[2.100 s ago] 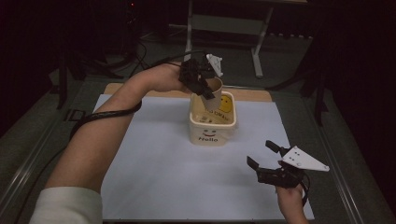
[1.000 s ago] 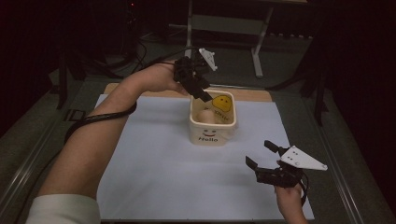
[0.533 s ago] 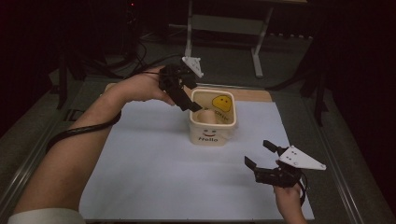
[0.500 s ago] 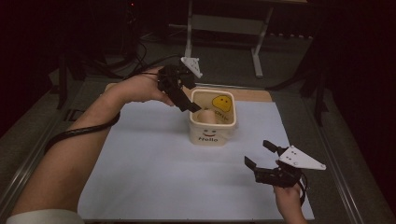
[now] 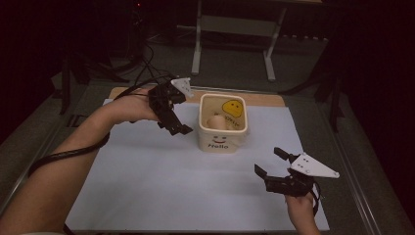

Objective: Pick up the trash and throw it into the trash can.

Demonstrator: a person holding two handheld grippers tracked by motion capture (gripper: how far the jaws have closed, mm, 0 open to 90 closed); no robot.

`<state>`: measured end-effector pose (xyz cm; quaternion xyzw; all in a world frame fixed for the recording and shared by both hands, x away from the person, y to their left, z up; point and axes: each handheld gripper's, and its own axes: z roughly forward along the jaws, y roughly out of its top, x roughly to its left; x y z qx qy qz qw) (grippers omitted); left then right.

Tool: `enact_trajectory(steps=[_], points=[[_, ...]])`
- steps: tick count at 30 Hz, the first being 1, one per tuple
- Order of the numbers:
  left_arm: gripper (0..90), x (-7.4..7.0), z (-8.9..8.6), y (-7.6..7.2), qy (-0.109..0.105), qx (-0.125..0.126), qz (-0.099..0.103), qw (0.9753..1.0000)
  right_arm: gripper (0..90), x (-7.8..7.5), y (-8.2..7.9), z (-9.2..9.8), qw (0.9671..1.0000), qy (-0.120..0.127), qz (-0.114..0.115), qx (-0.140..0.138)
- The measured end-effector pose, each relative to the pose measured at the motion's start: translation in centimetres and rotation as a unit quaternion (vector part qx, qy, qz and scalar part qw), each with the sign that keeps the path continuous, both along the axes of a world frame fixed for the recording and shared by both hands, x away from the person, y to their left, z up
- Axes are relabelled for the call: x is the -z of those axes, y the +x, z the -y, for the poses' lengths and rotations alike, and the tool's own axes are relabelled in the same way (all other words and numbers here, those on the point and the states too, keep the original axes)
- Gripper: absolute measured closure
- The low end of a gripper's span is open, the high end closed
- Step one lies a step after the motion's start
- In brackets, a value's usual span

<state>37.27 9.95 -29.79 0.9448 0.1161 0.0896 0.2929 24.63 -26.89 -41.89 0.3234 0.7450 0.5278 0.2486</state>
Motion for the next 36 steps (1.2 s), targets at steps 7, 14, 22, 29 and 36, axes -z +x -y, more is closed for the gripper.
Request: enact_trajectory(steps=[7, 14, 22, 29, 36], points=[[1.0, 1.6, -0.9, -1.4, -0.016, 0.001, -0.001, 0.9999, 12.8, 0.0, -0.1, 0.0, 1.0000, 0.000, 0.001, 0.001], [1.1, 3.3, -2.4, -3.1, -0.042, -0.003, -0.005, 0.9991, 12.8, 0.0, -0.1, -0.1, 1.0000, -0.001, 0.000, 0.000], [1.1, 5.3, -2.8, -5.0, -0.050, 0.003, -0.008, 0.9987, 12.8, 0.0, 0.0, -0.2, 1.0000, -0.005, 0.002, -0.002], [1.2, 7.3, -3.2, -6.6, -0.071, 0.005, -0.013, 0.9974, 12.9, 0.0, -0.1, -0.2, 1.0000, -0.005, 0.002, 0.000], [1.1, 8.7, -3.4, -8.0, -0.084, 0.018, -0.022, 0.9961, 12.9, 0.1, -0.1, -0.3, 1.0000, -0.007, 0.001, -0.001]])
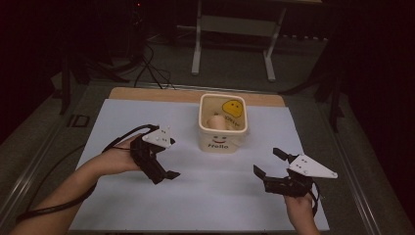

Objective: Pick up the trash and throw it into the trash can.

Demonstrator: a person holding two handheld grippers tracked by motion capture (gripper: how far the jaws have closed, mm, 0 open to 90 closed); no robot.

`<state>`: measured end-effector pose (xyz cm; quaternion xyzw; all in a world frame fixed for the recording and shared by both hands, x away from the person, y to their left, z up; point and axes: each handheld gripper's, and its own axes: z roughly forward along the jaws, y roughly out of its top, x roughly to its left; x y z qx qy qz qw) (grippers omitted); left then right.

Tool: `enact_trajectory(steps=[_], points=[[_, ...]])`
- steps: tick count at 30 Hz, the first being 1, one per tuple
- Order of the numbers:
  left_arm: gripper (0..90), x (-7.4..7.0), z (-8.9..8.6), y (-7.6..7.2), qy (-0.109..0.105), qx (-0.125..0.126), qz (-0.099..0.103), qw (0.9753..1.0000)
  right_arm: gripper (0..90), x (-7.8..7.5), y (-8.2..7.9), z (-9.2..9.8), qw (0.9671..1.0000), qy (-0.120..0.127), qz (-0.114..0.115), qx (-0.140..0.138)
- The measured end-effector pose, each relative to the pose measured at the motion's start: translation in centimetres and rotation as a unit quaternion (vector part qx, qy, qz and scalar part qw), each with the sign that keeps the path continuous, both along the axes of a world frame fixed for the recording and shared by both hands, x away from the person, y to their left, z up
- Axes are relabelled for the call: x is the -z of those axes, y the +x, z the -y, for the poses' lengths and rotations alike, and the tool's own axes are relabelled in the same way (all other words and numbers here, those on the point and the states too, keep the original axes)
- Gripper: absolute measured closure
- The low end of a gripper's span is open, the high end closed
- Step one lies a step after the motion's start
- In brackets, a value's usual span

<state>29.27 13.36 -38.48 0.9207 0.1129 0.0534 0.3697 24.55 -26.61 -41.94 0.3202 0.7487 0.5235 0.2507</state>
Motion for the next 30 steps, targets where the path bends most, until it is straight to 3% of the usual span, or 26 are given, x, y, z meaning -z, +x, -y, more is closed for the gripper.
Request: enact_trajectory(steps=[7, 22, 30], points=[[1.1, 1.4, -0.3, -1.2, -0.020, 0.003, -0.002, 0.9998, 12.9, 0.1, 0.1, -0.1, 1.0000, -0.002, -0.002, -0.002], [1.1, 4.2, -0.4, -3.1, -0.022, 0.018, -0.019, 0.9994, 12.9, 0.3, 0.1, -0.1, 1.0000, -0.007, -0.003, -0.003], [1.2, 5.4, -0.8, -3.5, -0.035, 0.011, -0.024, 0.9990, 12.8, 0.4, 0.1, -0.1, 1.0000, -0.007, -0.004, -0.002]])
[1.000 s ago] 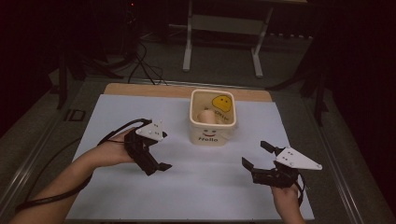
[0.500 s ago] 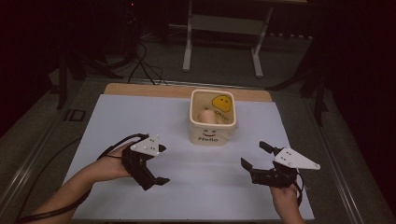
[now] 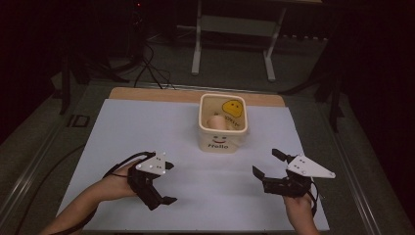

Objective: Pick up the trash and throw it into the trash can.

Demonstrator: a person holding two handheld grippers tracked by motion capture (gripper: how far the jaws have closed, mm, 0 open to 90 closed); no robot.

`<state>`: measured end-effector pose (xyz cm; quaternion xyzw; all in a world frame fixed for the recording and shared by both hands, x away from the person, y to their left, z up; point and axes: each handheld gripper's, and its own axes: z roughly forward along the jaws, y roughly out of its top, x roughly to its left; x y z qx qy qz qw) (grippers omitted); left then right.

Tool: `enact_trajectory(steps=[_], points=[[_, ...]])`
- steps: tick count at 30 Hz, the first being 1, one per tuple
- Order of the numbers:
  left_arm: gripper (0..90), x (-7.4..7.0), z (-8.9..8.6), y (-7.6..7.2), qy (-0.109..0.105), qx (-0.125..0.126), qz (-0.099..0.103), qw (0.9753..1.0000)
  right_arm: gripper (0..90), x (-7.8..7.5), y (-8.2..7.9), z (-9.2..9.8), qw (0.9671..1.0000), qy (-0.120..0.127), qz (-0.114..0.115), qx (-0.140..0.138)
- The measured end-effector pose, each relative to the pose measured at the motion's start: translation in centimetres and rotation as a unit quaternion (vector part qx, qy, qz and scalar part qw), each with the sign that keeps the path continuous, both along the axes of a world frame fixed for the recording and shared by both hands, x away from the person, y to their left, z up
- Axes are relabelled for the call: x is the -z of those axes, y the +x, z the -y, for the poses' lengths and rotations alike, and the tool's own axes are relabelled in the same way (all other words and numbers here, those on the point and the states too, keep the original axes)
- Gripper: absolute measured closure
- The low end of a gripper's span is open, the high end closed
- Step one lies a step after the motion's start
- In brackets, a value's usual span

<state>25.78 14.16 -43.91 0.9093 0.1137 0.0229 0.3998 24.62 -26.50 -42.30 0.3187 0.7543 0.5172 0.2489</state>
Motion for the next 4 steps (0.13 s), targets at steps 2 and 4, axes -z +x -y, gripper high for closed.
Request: enact_trajectory(steps=[2, 4], points=[[1.2, 0.20, -0.14, 0.03, -0.006, -0.001, -0.005, 1.0000, 12.8, 0.03, 0.00, -0.03, 1.0000, -0.002, 0.001, 0.000], [1.2, 0.37, -0.20, 0.05, -0.005, -0.003, -0.005, 1.0000, 12.8, 0.06, 0.02, -0.06, 1.0000, -0.003, 0.000, -0.001]])
